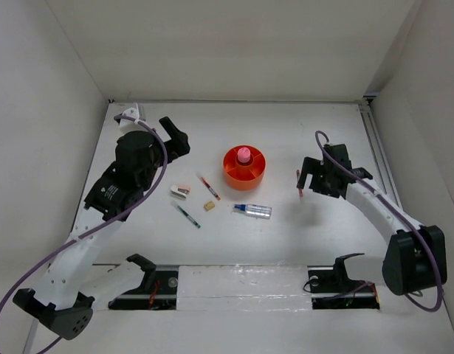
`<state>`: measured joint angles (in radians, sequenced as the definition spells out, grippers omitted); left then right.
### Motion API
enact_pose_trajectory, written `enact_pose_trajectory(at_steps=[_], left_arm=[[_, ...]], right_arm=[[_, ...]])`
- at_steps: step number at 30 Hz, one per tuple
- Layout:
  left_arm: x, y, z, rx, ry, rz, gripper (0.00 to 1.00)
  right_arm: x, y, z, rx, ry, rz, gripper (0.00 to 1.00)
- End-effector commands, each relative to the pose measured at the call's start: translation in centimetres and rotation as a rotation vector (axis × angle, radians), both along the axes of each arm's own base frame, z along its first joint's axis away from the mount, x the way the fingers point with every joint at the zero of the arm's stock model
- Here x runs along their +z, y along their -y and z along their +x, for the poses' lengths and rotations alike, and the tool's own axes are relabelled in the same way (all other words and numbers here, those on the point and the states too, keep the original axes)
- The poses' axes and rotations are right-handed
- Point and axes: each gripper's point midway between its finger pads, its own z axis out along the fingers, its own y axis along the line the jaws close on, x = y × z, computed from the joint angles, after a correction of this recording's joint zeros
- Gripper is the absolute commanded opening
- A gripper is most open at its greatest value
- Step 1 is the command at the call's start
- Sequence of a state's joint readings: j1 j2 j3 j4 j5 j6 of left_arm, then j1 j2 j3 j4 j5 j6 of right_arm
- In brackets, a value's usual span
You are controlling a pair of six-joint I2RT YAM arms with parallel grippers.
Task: Sort the stationery into containers
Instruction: Pick up the pen from the center of the board.
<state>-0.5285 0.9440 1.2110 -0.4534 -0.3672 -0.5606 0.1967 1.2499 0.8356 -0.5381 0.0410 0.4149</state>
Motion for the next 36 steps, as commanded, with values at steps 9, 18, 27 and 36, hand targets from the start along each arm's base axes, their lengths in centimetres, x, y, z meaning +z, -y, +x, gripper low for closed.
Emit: enact_pose_trajectory(at_steps=[9,18,27,36], left_arm=[[1.9,0.7,-0.8,-0.072,0.068,-0.02,1.0],[2.1,0.9,-1.1,-0.092,0.075,-0.02,1.0],[2.1,1.0,-1.1,-0.101,0.074,-0.022,1.0],[2.3,1.2,-1.1,-0.109,0.081,-0.029,1.0]], right_arm=[[-2.7,-1.9,2.7,0.041,-0.067,-0.084,0.83],[-5.9,-3.0,2.5,0.079,-0.17,-0.122,0.65],[-7.1,-3.0,2.2,0.092,-0.198,-0.144,0.31],[-6.9,-3.0,1.9,0.114,-0.201,-0.146,0.0]])
